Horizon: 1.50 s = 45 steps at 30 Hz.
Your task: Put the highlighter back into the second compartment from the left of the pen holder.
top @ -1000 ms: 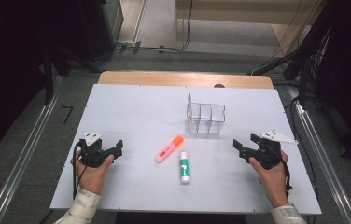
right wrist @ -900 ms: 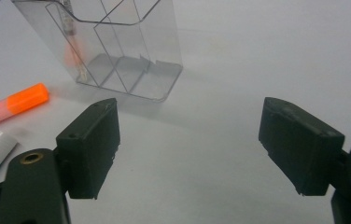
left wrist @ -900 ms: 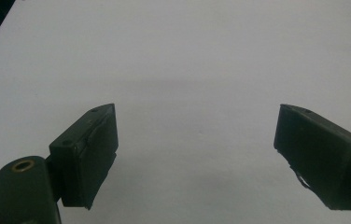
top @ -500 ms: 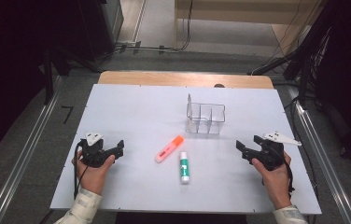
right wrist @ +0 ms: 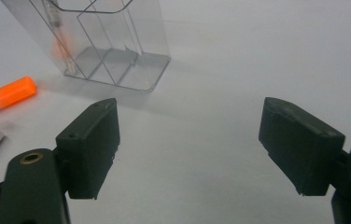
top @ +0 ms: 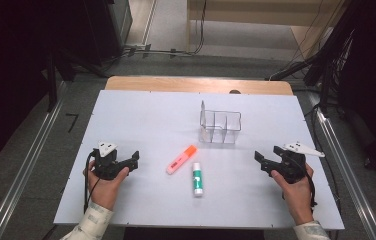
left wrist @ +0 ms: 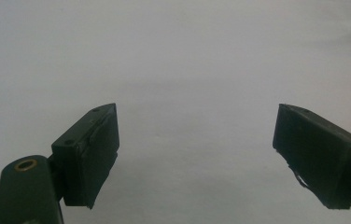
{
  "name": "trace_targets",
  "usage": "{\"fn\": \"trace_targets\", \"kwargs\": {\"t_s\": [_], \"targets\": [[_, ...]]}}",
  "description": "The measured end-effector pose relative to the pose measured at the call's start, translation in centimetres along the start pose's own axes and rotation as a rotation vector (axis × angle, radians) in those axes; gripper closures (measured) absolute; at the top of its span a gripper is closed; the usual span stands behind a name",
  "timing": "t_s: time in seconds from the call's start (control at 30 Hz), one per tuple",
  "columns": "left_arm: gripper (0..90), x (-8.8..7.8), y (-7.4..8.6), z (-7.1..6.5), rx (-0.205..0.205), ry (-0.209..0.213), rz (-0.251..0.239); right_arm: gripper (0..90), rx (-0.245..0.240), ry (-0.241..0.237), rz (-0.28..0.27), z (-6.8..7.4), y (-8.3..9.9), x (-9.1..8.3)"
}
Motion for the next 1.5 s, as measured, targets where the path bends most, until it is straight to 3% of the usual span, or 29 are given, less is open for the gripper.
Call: {"fn": "trace_targets", "kwargs": {"t_s": [0.37, 0.7, 1.5], "targets": [[18.0, 0.7, -0.1, -3.6, 0.072, 0.077, 0.005, 19.2, 0.009, 0.001, 0.005, -0.1, 0.1, 0.1], [21.3, 1.4, -0.1, -6.4, 0.112, 0.140, 0.020, 19.2, 0.014, 0.000, 0.008, -0.1, 0.1, 0.1], [28.8, 2.7, 0.0, -10.6, 0.168, 0.226, 0.045, 19.3, 0.028, -0.002, 0.021, 0.0, 0.3, 0.3]]}}
Point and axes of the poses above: each handheld gripper's, and its own axes: x roughly forward along the jaws, y roughly out of its underside, z roughly to its left, the point moved 10 cm from there along x, roughly forward along the jaws, and after that the axes turned 1 degree about x, right-handed, at the moved point
